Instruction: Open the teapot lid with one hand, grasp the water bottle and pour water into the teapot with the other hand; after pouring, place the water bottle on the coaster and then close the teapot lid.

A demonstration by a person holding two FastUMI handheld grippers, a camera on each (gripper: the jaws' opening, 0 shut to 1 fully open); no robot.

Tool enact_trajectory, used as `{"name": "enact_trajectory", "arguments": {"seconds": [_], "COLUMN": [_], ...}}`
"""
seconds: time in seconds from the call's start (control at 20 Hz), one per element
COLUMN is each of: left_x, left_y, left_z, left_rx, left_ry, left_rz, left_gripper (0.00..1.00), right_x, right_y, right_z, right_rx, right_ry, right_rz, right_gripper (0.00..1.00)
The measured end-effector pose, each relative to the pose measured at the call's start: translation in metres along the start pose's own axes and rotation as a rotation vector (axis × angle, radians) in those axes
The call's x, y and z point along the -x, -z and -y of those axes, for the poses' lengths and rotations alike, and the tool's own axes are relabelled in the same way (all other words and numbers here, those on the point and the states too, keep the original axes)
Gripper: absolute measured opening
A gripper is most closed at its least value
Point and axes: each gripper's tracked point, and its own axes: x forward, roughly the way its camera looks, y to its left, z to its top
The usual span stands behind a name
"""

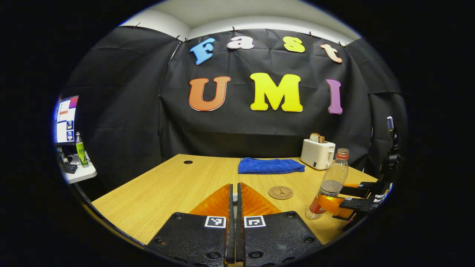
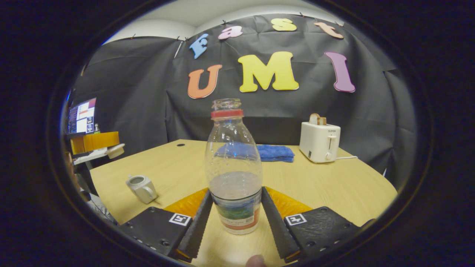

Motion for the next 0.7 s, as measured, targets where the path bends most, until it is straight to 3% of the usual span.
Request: {"name": "enact_trajectory", "arguments": {"seconds": [0.1,0.3,0.7], "left_x": [0.0,-0.004,-0.015], "left_y": [0.001,-0.007,-0.008], "left_z": [-0.001,-0.009,-0.024], "left_rx": [0.012,0.035,-0.015], "left_ry": [0.004,0.002,0.012], "left_rz": [0.001,0.035,0.055], "left_gripper": [0.04,0.04,0.04], "right_x": [0.0,0.001,-0.018], "right_y": [-0.002,-0.018,-0.031], "right_z": [-0.006,-0.017,-0.02], "right_rx": [0.032,0.227,0.758], "right_ry": [-0.006,-0.001,0.103], "right_rz": [-0.009,0.015,0.03], "right_gripper": [0.75,0.73,0.73]}}
